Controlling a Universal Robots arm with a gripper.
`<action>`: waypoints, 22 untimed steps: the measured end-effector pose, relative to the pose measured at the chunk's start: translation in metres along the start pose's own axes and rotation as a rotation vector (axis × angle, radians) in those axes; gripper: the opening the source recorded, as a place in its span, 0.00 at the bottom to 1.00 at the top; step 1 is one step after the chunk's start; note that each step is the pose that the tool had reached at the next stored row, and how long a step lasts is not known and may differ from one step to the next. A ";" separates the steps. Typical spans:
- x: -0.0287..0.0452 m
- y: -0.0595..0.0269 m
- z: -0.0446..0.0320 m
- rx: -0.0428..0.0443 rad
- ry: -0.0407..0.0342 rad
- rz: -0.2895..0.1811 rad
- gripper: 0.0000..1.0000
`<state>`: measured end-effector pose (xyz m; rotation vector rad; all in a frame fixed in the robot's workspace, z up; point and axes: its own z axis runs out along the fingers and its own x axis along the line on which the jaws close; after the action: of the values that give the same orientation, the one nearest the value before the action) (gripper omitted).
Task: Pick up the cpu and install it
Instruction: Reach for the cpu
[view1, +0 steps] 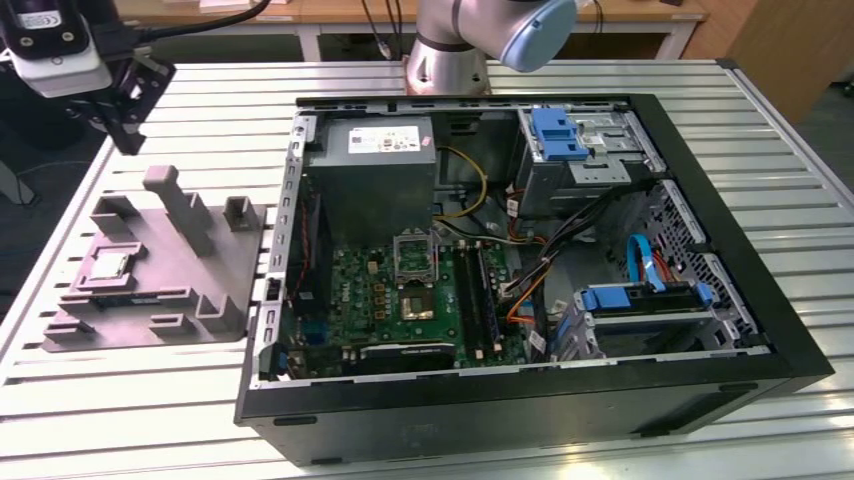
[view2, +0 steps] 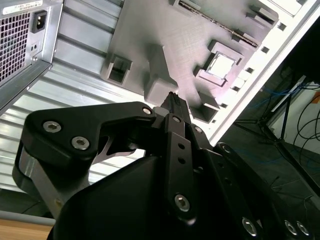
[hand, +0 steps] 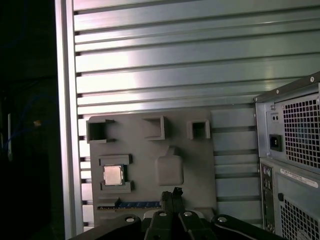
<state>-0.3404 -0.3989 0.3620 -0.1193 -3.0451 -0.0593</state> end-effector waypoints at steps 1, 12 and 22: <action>0.0005 0.0000 0.0001 0.0001 0.0005 0.000 0.11; 0.0070 -0.0006 0.0017 0.0003 0.0027 0.000 0.11; 0.0359 -0.0029 0.0050 -0.0009 -0.0128 -0.001 0.11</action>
<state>-0.3767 -0.3989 0.3603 -0.1194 -3.0579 -0.0602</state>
